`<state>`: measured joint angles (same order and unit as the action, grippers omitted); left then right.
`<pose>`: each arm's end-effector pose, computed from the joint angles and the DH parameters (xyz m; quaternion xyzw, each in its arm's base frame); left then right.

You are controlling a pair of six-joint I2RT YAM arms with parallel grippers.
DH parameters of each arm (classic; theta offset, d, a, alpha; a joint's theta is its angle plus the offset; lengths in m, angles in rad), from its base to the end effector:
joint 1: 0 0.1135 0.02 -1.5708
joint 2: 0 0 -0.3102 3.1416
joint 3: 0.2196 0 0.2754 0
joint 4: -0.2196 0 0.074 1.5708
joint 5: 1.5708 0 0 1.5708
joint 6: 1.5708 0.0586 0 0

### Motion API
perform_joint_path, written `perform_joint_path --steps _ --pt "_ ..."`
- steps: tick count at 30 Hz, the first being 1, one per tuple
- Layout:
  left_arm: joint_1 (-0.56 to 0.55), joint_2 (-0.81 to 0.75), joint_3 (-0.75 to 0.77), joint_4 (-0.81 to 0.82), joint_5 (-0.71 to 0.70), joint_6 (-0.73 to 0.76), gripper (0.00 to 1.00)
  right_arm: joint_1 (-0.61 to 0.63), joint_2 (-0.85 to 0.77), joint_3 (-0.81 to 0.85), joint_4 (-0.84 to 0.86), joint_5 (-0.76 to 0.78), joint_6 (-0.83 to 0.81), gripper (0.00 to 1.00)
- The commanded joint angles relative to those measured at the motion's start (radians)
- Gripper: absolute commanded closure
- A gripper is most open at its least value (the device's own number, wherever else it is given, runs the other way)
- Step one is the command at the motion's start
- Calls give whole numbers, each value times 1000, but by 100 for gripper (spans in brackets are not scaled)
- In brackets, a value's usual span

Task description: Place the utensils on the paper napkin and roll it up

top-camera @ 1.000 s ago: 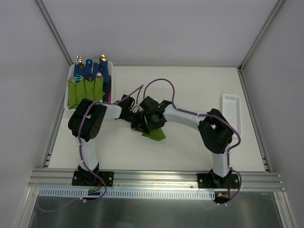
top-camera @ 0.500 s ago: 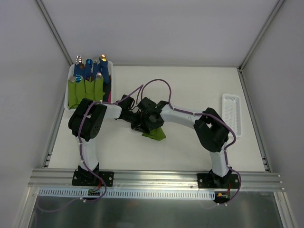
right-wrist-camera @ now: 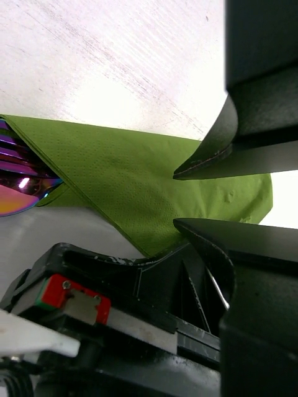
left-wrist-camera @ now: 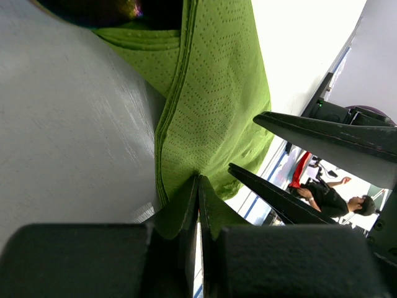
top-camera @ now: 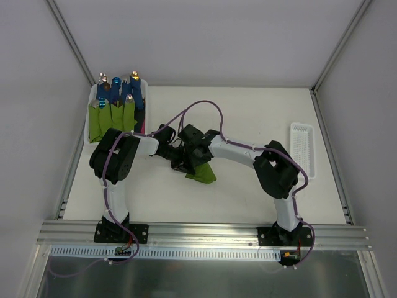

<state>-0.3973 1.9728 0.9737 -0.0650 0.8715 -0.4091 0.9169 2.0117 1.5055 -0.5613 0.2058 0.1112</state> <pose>0.3436 -0.1928 0.1077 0.1006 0.8782 -0.4650 0.0487 0.3014 0.3736 0.2011 -0.3541 0.8963 0.0352 0.2646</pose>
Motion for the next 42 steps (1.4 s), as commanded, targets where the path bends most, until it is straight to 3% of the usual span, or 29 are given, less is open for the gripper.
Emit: perform_joint_path --steps 1,12,21,26,34,42 --pt "3 57 -20 -50 -146 43 100 2 24 44 17 26 -24 66" --pt "12 64 -26 -50 -137 39 100 -1 114 19 34 3 -30 69" --pt "14 58 -27 -53 -132 36 100 -18 134 -59 58 -16 -19 100" --pt "28 28 -32 -55 -134 41 99 -47 88 -116 118 -60 -7 100" --pt "52 -80 -36 -55 -124 75 89 -153 -132 -289 357 -293 64 100" --pt "52 -78 -29 -58 -128 87 84 -213 -188 -390 509 -442 146 100"
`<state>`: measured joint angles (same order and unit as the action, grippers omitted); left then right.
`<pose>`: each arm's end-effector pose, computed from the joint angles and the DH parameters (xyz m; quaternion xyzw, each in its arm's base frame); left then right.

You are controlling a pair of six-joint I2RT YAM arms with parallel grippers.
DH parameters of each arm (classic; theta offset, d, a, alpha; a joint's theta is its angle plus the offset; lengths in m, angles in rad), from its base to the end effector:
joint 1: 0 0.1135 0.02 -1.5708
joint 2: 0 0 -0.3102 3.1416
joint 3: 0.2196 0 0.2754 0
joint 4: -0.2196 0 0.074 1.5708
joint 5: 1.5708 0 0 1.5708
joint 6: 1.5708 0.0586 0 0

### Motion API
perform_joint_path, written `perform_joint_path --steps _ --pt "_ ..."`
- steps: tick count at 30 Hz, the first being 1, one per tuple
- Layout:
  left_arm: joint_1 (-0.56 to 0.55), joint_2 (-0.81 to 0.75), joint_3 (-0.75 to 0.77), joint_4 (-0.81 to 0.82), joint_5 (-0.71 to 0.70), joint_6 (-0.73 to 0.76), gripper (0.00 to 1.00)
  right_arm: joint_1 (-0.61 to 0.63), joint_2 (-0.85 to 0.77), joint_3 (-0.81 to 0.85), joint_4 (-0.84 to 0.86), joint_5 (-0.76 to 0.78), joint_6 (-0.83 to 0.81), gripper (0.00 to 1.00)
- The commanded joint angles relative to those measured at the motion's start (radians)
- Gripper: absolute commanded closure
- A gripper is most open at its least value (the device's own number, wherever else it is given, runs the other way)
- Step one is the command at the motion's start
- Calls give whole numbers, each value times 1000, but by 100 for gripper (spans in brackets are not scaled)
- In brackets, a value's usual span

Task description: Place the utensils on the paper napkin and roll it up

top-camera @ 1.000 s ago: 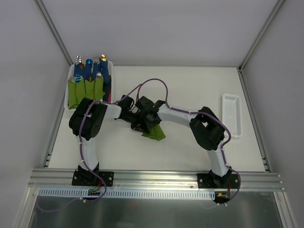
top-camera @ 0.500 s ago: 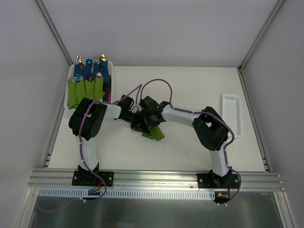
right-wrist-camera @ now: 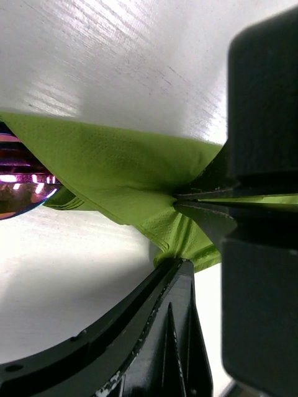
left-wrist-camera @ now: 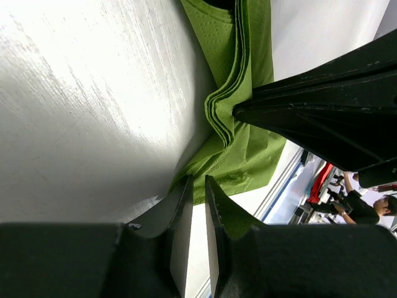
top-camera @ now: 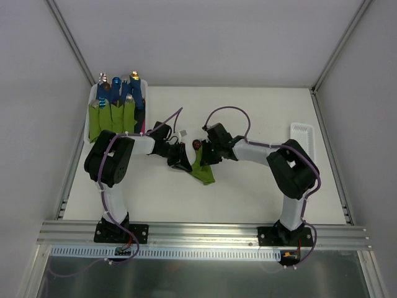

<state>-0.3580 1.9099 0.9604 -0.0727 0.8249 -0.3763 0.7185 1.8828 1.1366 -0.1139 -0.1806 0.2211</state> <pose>0.3481 -0.1762 0.1253 0.1005 0.8828 -0.4492 0.0931 0.3237 0.2970 0.1705 -0.2602 0.8973 0.2322 0.2707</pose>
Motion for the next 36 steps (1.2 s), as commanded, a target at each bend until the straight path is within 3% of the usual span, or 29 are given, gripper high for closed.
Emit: perform_joint_path --steps 1,12,17,26,36 --pt "11 -14 -12 -49 -82 53 84 -20 -63 -43 92 -74 46 100" --pt "-39 -21 47 -59 -127 50 78 -77 -114 -139 249 -163 161 100" --pt "-53 -52 52 -62 -156 54 73 -85 -137 -164 249 -111 205 100" --pt "-70 -268 40 -90 -239 128 60 -73 -129 -163 200 3 337 100" --pt "-176 -289 107 -145 -337 208 57 -56 -143 -164 221 69 443 100"
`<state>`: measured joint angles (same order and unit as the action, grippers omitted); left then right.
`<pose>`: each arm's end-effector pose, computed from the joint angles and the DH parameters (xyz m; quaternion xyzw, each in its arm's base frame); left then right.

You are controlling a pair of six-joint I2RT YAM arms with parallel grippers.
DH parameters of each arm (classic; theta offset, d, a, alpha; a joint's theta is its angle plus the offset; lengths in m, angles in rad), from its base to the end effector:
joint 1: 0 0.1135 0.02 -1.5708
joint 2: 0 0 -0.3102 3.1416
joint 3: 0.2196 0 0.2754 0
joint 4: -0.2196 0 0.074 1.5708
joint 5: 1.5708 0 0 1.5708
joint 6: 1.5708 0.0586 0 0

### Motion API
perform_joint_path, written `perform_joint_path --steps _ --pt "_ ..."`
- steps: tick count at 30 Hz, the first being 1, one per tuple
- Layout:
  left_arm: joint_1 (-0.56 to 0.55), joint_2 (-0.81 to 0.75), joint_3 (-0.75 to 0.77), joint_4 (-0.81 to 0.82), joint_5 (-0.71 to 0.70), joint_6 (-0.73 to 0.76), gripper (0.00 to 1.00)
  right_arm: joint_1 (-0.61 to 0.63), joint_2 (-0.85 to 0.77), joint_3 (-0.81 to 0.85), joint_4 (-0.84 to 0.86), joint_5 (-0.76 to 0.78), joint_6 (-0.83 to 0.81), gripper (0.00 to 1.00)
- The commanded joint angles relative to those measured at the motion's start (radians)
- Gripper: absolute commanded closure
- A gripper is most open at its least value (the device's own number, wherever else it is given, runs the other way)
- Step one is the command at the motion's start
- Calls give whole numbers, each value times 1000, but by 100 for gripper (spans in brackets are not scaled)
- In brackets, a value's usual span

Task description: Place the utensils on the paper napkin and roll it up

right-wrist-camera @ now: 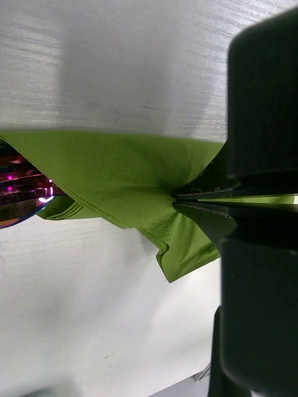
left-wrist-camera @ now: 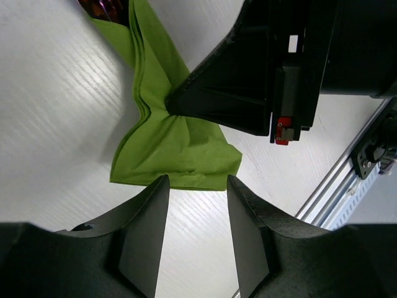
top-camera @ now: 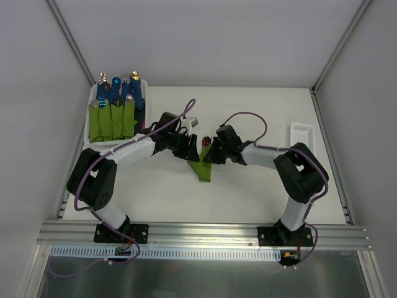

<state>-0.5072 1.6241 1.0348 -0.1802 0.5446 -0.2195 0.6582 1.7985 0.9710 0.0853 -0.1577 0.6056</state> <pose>0.3196 -0.2123 0.2374 0.2310 0.8627 -0.3650 0.2631 0.3213 0.2601 0.1693 -0.0557 0.9114 0.2952 0.2812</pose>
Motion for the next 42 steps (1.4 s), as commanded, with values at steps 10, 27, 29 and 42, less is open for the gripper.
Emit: perform_joint_path --steps 10,27,29,42 --pt "-100 108 99 -38 -146 68 54 6 -88 -32 73 38 106 100" --pt "-139 209 126 -36 -219 86 52 0 -123 -92 154 30 135 100" --pt "-140 214 126 -35 -198 80 53 -3 -126 -117 194 23 155 100" --pt "-139 221 116 13 -101 16 52 -35 -154 -245 428 3 292 100"
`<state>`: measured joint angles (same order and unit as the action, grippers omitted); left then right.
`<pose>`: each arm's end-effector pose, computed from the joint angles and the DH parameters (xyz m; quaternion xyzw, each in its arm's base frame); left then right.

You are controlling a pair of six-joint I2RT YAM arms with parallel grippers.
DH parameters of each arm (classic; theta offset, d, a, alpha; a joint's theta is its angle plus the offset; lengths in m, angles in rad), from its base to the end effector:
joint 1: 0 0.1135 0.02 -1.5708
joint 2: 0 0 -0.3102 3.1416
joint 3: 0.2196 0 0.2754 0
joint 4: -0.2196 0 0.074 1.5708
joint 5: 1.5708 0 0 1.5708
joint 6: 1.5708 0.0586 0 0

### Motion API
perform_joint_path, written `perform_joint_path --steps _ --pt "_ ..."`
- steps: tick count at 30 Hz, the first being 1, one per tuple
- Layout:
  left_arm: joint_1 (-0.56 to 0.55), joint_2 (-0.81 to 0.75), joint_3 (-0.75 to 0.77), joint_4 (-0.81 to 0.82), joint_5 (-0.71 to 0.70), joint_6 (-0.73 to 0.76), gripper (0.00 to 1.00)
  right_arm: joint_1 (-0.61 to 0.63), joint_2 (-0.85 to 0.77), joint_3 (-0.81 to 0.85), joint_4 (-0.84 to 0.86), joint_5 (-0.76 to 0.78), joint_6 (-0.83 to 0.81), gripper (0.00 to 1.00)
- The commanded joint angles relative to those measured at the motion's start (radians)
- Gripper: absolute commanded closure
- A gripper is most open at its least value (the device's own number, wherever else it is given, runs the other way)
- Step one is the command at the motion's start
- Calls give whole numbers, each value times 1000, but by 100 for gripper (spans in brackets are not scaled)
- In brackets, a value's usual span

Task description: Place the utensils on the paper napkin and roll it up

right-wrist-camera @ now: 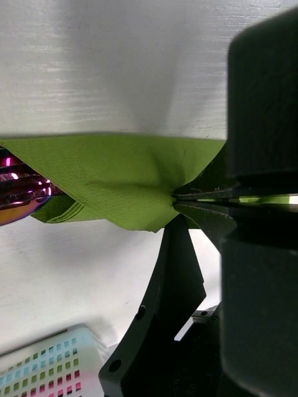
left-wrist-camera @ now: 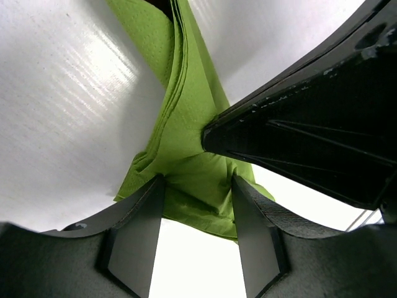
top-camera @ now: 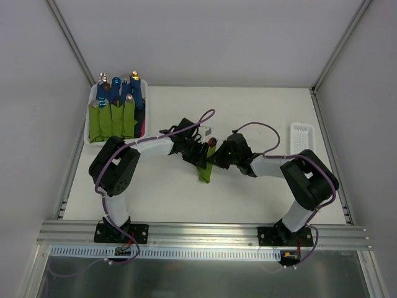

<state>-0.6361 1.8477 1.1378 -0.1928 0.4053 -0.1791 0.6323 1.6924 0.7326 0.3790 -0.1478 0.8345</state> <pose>0.3297 -0.2722 0.1818 0.2739 0.8864 -0.3019 0.2195 0.2944 0.2264 0.1633 0.0537 0.8766 0.3654 0.3085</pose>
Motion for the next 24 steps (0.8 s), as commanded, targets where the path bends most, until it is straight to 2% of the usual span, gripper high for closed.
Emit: perform_joint_path --steps 1,17,20,24 --pt "-10 -2 10 38 53 -34 52 -9 -48 -18 144 -4 69 100" --pt "-10 59 16 55 112 -88 49 -16 -50 -96 339 17 207 100" --pt "-10 61 19 55 106 -92 50 -17 -43 -113 379 19 232 100" --pt "-10 67 23 56 110 -100 60 -16 -39 -130 416 25 256 100"
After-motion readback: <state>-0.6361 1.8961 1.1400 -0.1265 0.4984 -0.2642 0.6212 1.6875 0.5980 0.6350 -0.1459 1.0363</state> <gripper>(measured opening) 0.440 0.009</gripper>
